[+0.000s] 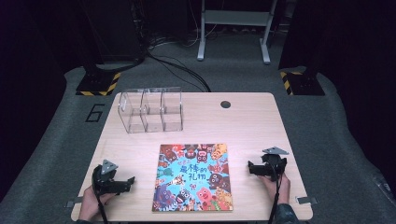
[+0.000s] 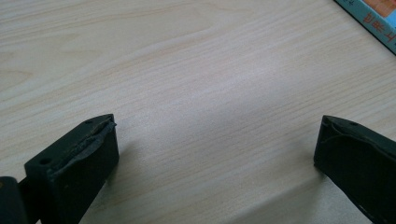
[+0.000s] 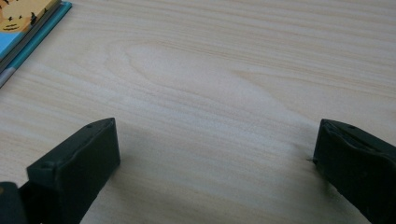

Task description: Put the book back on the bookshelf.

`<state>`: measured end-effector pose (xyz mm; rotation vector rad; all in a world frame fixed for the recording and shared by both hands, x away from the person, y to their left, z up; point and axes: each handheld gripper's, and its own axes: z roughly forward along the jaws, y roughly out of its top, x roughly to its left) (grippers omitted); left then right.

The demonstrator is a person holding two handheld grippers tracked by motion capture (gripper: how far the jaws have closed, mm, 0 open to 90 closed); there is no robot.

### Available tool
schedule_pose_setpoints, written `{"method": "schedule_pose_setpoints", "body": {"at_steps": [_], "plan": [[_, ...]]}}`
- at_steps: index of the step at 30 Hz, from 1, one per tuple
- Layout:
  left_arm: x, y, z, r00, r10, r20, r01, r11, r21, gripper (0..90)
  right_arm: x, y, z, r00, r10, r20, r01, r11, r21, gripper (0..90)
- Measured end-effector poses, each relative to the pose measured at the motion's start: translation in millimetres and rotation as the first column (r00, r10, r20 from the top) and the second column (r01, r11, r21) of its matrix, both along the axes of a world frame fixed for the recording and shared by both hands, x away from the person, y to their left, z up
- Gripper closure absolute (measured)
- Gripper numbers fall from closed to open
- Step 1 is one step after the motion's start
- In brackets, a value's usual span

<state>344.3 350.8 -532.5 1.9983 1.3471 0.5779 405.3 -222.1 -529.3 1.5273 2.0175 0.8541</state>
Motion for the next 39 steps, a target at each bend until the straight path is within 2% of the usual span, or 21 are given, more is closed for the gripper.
{"method": "schedule_pose_setpoints", "body": {"at_steps": [2, 3, 6, 8, 10, 11, 13, 14, 15, 19, 22, 23, 30, 35, 39], "plan": [[-0.7, 0.3, 0.1, 1.0000, -0.003, -0.002, 0.003, 1.0000, -0.002, 0.1, 1.0, -0.2, 0.3, 1.0000, 0.008, 0.000, -0.008, 1.0000, -0.004, 0.0], [-0.6, 0.5, -0.5, 0.9999, -0.002, 0.011, 0.002, 1.0000, -0.002, 0.1, 1.0, -0.3, 0.8, 0.9999, 0.013, -0.009, -0.013, 0.9999, -0.006, 0.0], [-1.1, 1.7, 0.3, 0.9999, -0.014, -0.005, 0.014, 0.9999, 0.000, 0.0, 1.9, 0.6, 0.5, 0.9999, 0.011, -0.003, -0.011, 0.9999, 0.004, 0.0], [-0.1, 3.1, -0.3, 1.0000, -0.001, 0.010, 0.001, 1.0000, -0.002, 0.1, 1.6, 0.8, 0.5, 1.0000, 0.009, -0.002, -0.009, 0.9999, 0.005, 0.0], [1.3, 8.3, 2.6, 1.0000, 0.004, 0.001, -0.004, 0.9996, -0.027, 0.5, 2.3, 0.7, 0.4, 0.9999, 0.012, -0.002, -0.012, 0.9999, 0.005, 0.0], [1.3, 8.3, 2.6, 1.0000, 0.004, 0.001, -0.004, 0.9996, -0.027, 0.6, 2.5, 0.7, 0.4, 0.9999, 0.011, -0.003, -0.011, 0.9999, 0.004, 0.0], [3.0, 12.8, 8.1, 0.9997, 0.016, 0.020, -0.015, 0.9982, -0.057, 1.4, 2.7, 0.7, 0.4, 0.9999, 0.012, -0.002, -0.012, 0.9999, 0.004, 0.0], [4.4, 15.3, 11.4, 0.9991, 0.024, 0.036, -0.022, 0.9982, -0.057, 2.7, 2.8, 0.7, 0.3, 0.9999, 0.014, -0.001, -0.014, 0.9999, 0.004, 0.0], [6.3, 17.4, 14.9, 0.9990, 0.029, 0.033, -0.027, 0.9975, -0.066, 3.4, 2.9, 0.5, 0.4, 0.9999, 0.016, -0.001, -0.016, 0.9999, 0.004, 0.0], [18.5, 27.0, 30.1, 0.9987, 0.042, 0.028, -0.039, 0.9950, -0.092, 3.1, 3.1, 0.6, 0.3, 0.9999, 0.017, 0.000, -0.017, 0.9999, 0.003, 0.0], [29.8, 31.5, 43.8, 0.9975, 0.059, 0.041, -0.055, 0.9940, -0.095, 2.4, 3.0, 0.6, 0.3, 0.9999, 0.016, -0.001, -0.016, 0.9999, 0.003, 0.0], [34.2, 32.8, 47.7, 0.9960, 0.069, 0.057, -0.063, 0.9933, -0.097, 2.2, 3.0, 0.6, 0.3, 0.9999, 0.016, -0.001, -0.016, 0.9999, 0.004, 0.0], [65.8, 39.9, 73.5, 0.9934, 0.094, 0.066, -0.085, 0.9881, -0.128, 0.9, 2.8, 0.7, 0.2, 0.9999, 0.011, 0.000, -0.011, 0.9999, 0.004, 0.0], [85.5, 35.5, 83.5, 0.9930, 0.093, 0.073, -0.083, 0.9884, -0.127, 0.5, 2.9, 0.6, 0.2, 0.9999, 0.011, 0.001, -0.011, 0.9999, 0.005, 0.2], [91.9, 26.3, 89.7, 0.9957, 0.068, 0.064, -0.060, 0.9915, -0.115, 0.5, 2.9, 0.6, 0.2, 0.9999, 0.011, 0.002, -0.011, 0.9999, 0.005, 0.3]]}}
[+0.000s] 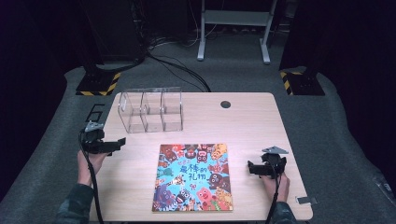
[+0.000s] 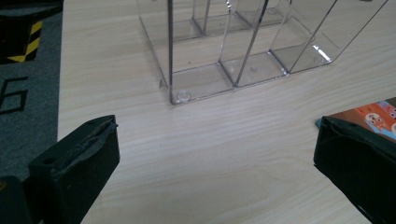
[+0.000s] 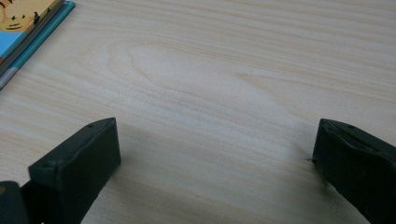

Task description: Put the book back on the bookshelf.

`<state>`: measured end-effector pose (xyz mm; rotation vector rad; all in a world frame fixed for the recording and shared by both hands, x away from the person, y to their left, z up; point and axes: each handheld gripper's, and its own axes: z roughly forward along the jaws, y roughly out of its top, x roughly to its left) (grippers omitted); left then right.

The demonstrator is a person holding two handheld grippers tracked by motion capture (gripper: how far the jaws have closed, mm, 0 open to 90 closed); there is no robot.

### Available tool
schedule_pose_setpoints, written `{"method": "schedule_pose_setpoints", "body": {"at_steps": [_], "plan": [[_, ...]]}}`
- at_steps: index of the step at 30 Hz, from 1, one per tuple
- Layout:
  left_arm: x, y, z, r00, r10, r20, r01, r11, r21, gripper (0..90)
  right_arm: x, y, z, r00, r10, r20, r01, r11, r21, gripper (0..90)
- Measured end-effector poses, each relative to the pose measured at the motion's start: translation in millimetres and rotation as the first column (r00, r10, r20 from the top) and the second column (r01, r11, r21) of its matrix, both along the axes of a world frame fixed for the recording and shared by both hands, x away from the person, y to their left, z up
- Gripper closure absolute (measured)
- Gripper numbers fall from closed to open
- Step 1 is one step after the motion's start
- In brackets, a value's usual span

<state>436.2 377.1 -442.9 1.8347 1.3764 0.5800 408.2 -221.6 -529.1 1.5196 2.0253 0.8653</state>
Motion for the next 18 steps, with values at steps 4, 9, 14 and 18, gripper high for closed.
{"method": "schedule_pose_setpoints", "body": {"at_steps": [4, 9, 14, 18], "plan": [[2.4, -11.8, 2.5, 0.9995, -0.031, 0.007, 0.031, 0.9995, 0.005, 0.3, -0.3, 0.3, 0.1, 1.0000, -0.003, -0.003, 0.003, 1.0000, 0.003, 0.4], [2.8, -25.7, -2.9, 0.9966, -0.078, -0.026, 0.079, 0.9968, 0.012, 0.1, -0.1, 0.1, 0.1, 1.0000, 0.000, 0.000, 0.000, 1.0000, 0.001, 0.5], [-0.4, -41.0, -15.3, 0.9923, -0.112, -0.053, 0.112, 0.9937, 0.008, 0.0, -0.6, -0.1, 1.2, 1.0000, 0.004, -0.009, -0.004, 1.0000, -0.008, 3.0], [-3.9, -52.8, -26.1, 0.9873, -0.140, -0.074, 0.141, 0.9899, 0.008, 0.0, -6.9, 1.5, 12.2, 0.9993, 0.015, 0.034, -0.018, 0.9967, 0.079, 6.8]]}}
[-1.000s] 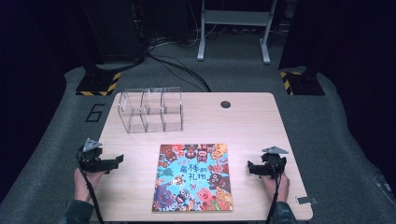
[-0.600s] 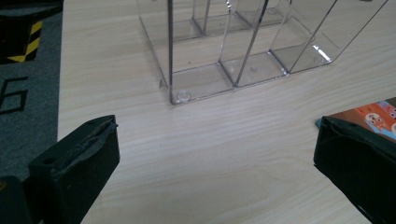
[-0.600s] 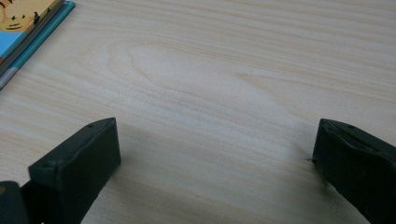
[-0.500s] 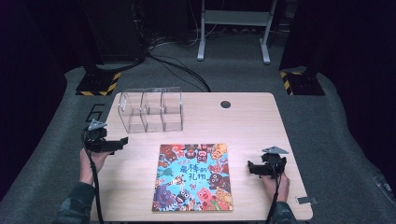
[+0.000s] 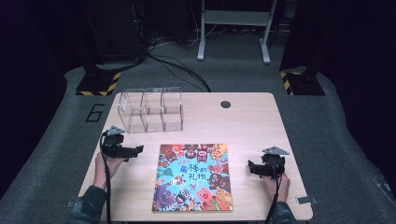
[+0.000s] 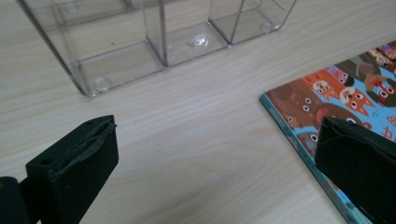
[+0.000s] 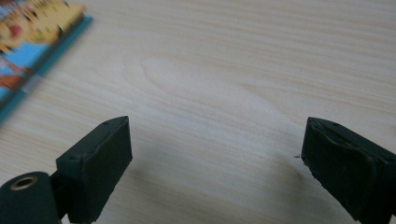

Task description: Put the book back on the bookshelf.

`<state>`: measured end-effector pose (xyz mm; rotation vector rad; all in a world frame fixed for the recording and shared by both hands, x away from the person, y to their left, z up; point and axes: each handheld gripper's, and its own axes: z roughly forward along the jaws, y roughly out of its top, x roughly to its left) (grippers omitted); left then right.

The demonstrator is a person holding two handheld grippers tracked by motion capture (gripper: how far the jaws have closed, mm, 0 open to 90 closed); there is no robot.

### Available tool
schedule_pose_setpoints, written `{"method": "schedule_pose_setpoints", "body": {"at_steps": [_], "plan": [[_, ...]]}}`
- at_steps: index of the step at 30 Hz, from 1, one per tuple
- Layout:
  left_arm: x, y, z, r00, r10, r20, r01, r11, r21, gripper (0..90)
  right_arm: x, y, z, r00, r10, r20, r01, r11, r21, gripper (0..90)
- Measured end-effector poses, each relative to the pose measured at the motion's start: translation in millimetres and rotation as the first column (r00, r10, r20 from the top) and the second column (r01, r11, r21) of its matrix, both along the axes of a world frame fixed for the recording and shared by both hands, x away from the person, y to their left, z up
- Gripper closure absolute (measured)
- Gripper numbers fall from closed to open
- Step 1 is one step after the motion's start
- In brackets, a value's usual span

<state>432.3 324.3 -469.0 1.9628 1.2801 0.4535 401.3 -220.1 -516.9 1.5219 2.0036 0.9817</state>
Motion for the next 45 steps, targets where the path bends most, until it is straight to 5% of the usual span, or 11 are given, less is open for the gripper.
{"method": "schedule_pose_setpoints", "body": {"at_steps": [4, 8, 13, 19, 30, 45], "plan": [[-1.6, -9.2, -9.7, 0.9988, -0.039, -0.031, 0.040, 0.9989, 0.025, 0.0, 1.6, 10.0, 10.8, 0.9993, 0.024, -0.027, -0.023, 0.9983, 0.054, 6.5], [-3.2, -18.8, -18.4, 0.9981, -0.051, -0.034, 0.052, 0.9981, 0.033, 0.0, 3.5, 34.0, 18.1, 0.9928, 0.096, -0.071, -0.092, 0.9941, 0.057, 9.3], [-4.8, -29.8, -27.0, 0.9957, -0.080, -0.047, 0.082, 0.9956, 0.046, 0.0, 10.0, 54.6, 18.8, 0.9786, 0.172, -0.113, -0.161, 0.9821, 0.098, 12.3], [-4.9, -41.0, -34.8, 0.9941, -0.090, -0.059, 0.094, 0.9938, 0.060, 0.1, 18.6, 77.1, 18.1, 0.9594, 0.228, -0.166, -0.219, 0.9731, 0.072, 18.6], [-7.6, -49.8, -44.5, 0.9912, -0.117, -0.062, 0.122, 0.9895, 0.078, 0.1, 26.4, 96.5, 13.7, 0.9312, 0.250, -0.265, -0.236, 0.9681, 0.083, 41.9], [-9.8, -53.6, -55.0, 0.9921, -0.113, -0.055, 0.115, 0.9930, 0.029, 0.0, 29.8, 97.5, 15.4, 0.9215, 0.252, -0.295, -0.229, 0.9671, 0.110, 53.8]]}}
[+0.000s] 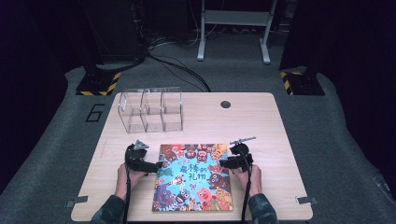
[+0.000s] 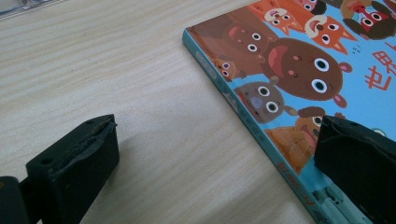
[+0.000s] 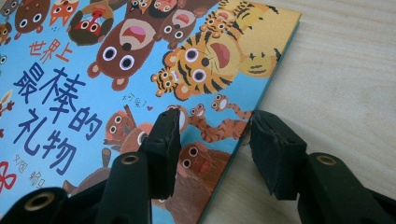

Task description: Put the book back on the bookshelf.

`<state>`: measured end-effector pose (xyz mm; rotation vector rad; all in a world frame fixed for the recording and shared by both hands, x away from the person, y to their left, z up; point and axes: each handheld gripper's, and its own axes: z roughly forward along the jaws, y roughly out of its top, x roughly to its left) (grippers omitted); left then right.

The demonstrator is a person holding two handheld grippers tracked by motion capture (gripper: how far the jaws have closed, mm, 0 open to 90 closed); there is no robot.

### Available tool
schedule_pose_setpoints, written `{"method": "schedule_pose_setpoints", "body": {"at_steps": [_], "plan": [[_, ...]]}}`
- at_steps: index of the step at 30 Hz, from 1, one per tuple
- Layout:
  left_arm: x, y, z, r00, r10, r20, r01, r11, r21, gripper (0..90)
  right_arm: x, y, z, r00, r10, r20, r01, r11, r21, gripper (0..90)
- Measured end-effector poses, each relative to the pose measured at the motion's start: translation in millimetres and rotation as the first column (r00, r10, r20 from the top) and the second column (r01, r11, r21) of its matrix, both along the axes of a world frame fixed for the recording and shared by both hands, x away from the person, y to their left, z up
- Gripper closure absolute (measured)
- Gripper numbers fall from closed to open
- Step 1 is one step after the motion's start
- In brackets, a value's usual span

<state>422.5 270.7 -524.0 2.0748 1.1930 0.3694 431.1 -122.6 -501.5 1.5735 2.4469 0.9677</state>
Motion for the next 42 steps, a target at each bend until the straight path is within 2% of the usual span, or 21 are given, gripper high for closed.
{"method": "schedule_pose_setpoints", "body": {"at_steps": [2, 5, 13, 15, 20, 27, 29, 33, 36, 42], "plan": [[-1.4, 0.2, -2.5, 0.9996, 0.007, 0.027, -0.007, 0.9998, -0.016, 0.0, 0.6, -1.4, 0.0, 1.0000, 0.002, 0.000, -0.002, 1.0000, 0.003, 54.9], [-4.3, -0.2, -4.4, 0.9988, 0.024, 0.042, -0.023, 0.9992, -0.033, 0.0, 0.4, -1.6, 0.4, 1.0000, -0.002, -0.006, 0.002, 1.0000, 0.009, 55.7], [-5.7, 0.0, -5.9, 0.9980, 0.028, 0.057, -0.026, 0.9986, -0.046, 0.0, 0.6, -1.4, 0.7, 1.0000, -0.003, -0.008, 0.003, 1.0000, 0.001, 56.6], [-5.9, -0.2, -6.9, 0.9974, 0.031, 0.065, -0.028, 0.9982, -0.054, 0.0, 0.4, -2.5, 1.3, 0.9998, -0.013, -0.013, 0.013, 0.9999, 0.010, 60.1], [-6.0, -0.3, -6.9, 0.9974, 0.031, 0.065, -0.028, 0.9982, -0.053, 0.0, 0.2, -2.3, 2.2, 0.9994, -0.023, -0.027, 0.023, 0.9996, 0.015, 61.3], [-6.4, 0.4, -6.6, 0.9975, 0.031, 0.063, -0.028, 0.9982, -0.052, 0.0, 1.5, -3.6, 1.0, 0.9996, -0.019, -0.022, 0.019, 0.9997, 0.012, 61.9], [-7.0, 2.0, -5.4, 0.9986, 0.021, 0.049, -0.019, 0.9985, -0.051, 0.0, 1.6, -3.9, 0.7, 0.9996, -0.019, -0.023, 0.019, 0.9997, 0.015, 62.0], [-9.3, 5.0, -6.1, 0.9980, 0.037, 0.052, -0.033, 0.9966, -0.075, 0.5, 1.8, -3.6, 0.9, 0.9996, -0.019, -0.022, 0.019, 0.9998, 0.010, 62.2], [-9.8, 3.6, -6.1, 0.9978, 0.036, 0.056, -0.033, 0.9981, -0.052, 0.1, 2.3, -5.9, 0.1, 0.9989, -0.032, -0.034, 0.034, 0.9988, 0.036, 64.6], [-9.6, 3.2, -6.2, 0.9977, 0.035, 0.059, -0.032, 0.9983, -0.049, 0.0, 4.9, -12.3, -0.5, 0.9963, -0.049, -0.070, 0.055, 0.9944, 0.091, 65.9]]}}
